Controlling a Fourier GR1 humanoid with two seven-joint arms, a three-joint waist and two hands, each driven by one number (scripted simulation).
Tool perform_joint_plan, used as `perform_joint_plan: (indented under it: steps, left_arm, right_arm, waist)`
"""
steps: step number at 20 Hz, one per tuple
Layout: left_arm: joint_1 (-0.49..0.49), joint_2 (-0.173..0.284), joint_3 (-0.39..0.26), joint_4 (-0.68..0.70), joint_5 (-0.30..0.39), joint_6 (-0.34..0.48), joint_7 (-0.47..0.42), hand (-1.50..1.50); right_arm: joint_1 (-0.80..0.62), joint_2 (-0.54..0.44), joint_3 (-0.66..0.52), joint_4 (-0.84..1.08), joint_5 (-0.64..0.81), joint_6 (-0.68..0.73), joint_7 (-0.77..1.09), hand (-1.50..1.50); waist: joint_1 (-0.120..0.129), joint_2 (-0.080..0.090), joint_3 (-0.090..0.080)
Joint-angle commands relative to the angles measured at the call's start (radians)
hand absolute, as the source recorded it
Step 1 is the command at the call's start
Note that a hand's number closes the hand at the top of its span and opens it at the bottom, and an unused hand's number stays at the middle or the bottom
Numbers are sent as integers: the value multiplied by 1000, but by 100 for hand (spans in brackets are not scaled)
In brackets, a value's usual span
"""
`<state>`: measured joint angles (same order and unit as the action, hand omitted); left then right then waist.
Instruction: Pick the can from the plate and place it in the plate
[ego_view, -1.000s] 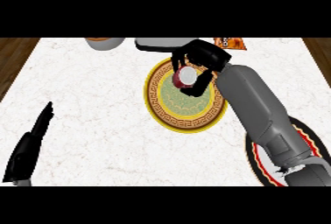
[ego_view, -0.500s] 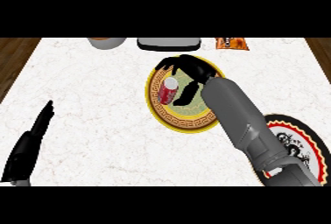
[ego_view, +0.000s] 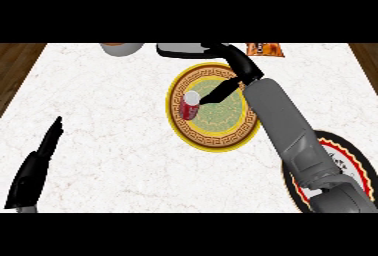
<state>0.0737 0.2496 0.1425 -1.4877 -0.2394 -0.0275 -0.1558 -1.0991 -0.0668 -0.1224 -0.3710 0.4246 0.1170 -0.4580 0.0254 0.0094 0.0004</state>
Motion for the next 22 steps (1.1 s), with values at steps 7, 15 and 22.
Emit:
perform_joint_plan:
  steps: [7, 15, 22]
  left_arm:
    - [-52, -24, -19, 33, -18, 12, 2, 0]
    - [-90, -13, -20, 2, -12, -5, 48, 0]
    - [-77, 17, 0, -7, 6, -33, 11, 0]
  right_arm:
    - [-7, -232, -215, 124, -191, 220, -64, -150]
    - [8, -368, -237, 162, -190, 320, -206, -150]
    - [65, -470, -229, 184, -173, 396, -278, -150]
  waist:
    - [19, 15, 1]
    - [57, 31, 4]
    - [73, 39, 6]
